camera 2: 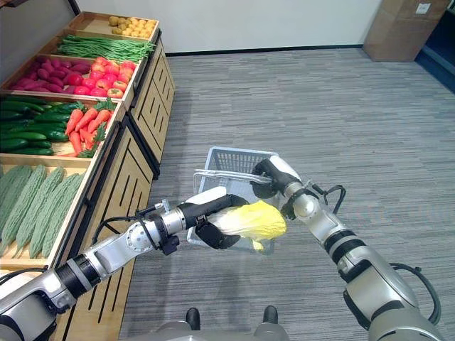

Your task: Get the vegetables into the basket

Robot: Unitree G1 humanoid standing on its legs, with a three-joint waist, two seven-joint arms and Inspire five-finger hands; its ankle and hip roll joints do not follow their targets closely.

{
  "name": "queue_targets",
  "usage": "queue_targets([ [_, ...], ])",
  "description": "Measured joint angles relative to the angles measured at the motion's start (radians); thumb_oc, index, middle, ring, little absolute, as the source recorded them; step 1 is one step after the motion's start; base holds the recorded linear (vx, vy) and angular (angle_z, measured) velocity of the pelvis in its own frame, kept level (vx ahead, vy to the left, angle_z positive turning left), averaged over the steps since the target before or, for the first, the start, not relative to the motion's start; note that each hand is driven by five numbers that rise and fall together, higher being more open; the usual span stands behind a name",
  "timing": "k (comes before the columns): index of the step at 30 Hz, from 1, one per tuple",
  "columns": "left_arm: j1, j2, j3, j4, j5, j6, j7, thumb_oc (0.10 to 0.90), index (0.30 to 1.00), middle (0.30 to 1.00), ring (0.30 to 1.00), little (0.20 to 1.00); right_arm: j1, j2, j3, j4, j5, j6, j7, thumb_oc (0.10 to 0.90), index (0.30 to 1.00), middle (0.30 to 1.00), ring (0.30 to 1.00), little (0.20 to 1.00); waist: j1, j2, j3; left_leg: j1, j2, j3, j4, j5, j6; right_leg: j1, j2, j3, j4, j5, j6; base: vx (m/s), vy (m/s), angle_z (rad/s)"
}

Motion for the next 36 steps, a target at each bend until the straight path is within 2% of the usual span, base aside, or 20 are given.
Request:
queue_targets([
  [7,0.002,-0.028,0.013,0.166,0.158,-0.003,0.052,0.4,0.3,0.3,0.3,0.3,0.0,-0.01,0.044,-0.152,0.002,0.001,0.064,0.4,0.3,0.3,0.3,0.3,-0.005,-0.012,-0.007,0.002,0.003,0.007,0.0,0.0,0.0,-0.001,0.003,0.005,0.0,0.001,-0.001,0.0,0.0,0.0],
  [10,0.03,-0.066,0.071,0.238,0.216,-0.002,0.099,0.4,0.3,0.3,0.3,0.3,0.002,-0.008,0.06,-0.214,0.027,-0.001,0.096,0.4,0.3,0.3,0.3,0.3,-0.005,-0.013,-0.007,0.003,0.004,0.008,0.0,0.0,0.0,-0.001,0.004,0.007,0.0,0.001,-0.002,0.0,0.0,0.0],
  [12,0.03,-0.066,0.073,0.273,0.258,-0.002,0.131,0.527,0.478,0.478,0.478,0.478,0.002,-0.01,0.072,-0.241,0.049,-0.002,0.107,0.4,0.3,0.3,0.3,0.3,-0.006,-0.015,-0.008,0.004,0.004,0.009,0.0,0.0,0.0,-0.001,0.005,0.007,0.0,0.001,-0.002,0.0,0.0,0.0],
  [13,0.031,-0.067,0.076,0.29,0.278,0.001,0.145,0.765,0.811,0.811,0.811,0.811,0.002,-0.01,0.075,-0.254,0.054,-0.003,0.114,0.4,0.3,0.3,0.3,0.3,-0.006,-0.017,-0.008,0.004,0.004,0.009,0.0,0.0,0.0,-0.001,0.005,0.007,0.0,0.001,-0.002,0.0,0.0,0.0],
  [14,0.038,-0.074,0.093,0.317,0.301,-0.002,0.161,0.9,1.0,1.0,1.0,1.0,0.002,-0.01,0.076,-0.272,0.055,-0.003,0.12,0.4,0.3,0.3,0.3,0.3,-0.006,-0.017,-0.008,0.004,0.005,0.01,0.0,0.0,0.0,-0.001,0.005,0.008,0.0,0.001,-0.002,0.0,0.0,0.0],
  [19,0.048,-0.095,0.121,0.435,0.436,0.044,0.24,0.9,1.0,1.0,1.0,1.0,0.002,-0.017,0.088,-0.327,0.081,-0.018,0.145,0.4,0.3,0.3,0.3,0.3,-0.007,-0.031,-0.014,0.005,0.007,0.011,0.0,0.0,0.0,-0.002,0.008,0.009,0.0,0.001,-0.002,0.0,0.0,0.0],
  [26,0.062,-0.098,0.123,0.438,0.544,0.056,0.268,0.9,1.0,1.0,1.0,1.0,0.029,-0.028,0.094,-0.325,0.084,-0.02,0.15,0.4,0.3,0.3,0.3,0.3,-0.006,-0.042,-0.019,0.005,0.008,0.012,0.0,0.0,0.0,-0.001,0.008,0.009,0.0,0.001,-0.002,0.0,0.0,0.0],
  [33,0.1,-0.108,0.182,0.334,0.524,0.052,0.277,0.9,1.0,1.0,1.0,1.0,0.075,-0.019,0.064,-0.267,0.082,-0.04,0.136,0.4,0.3,0.3,0.3,0.3,-0.009,-0.043,-0.018,0.005,0.009,0.01,0.0,0.0,0.0,-0.001,0.009,0.009,0.0,0.001,-0.002,0.0,0.0,0.0],
  [36,0.212,-0.127,0.26,0.126,0.354,0.035,0.246,0.9,1.0,1.0,1.0,1.0,0.159,0.007,-0.039,-0.244,0.07,-0.048,0.114,0.4,0.3,0.3,0.3,0.3,-0.003,-0.043,-0.018,0.006,0.009,0.007,0.0,-0.001,0.0,0.003,0.008,0.005,0.0,0.001,-0.002,0.01,-0.003,0.01],
])
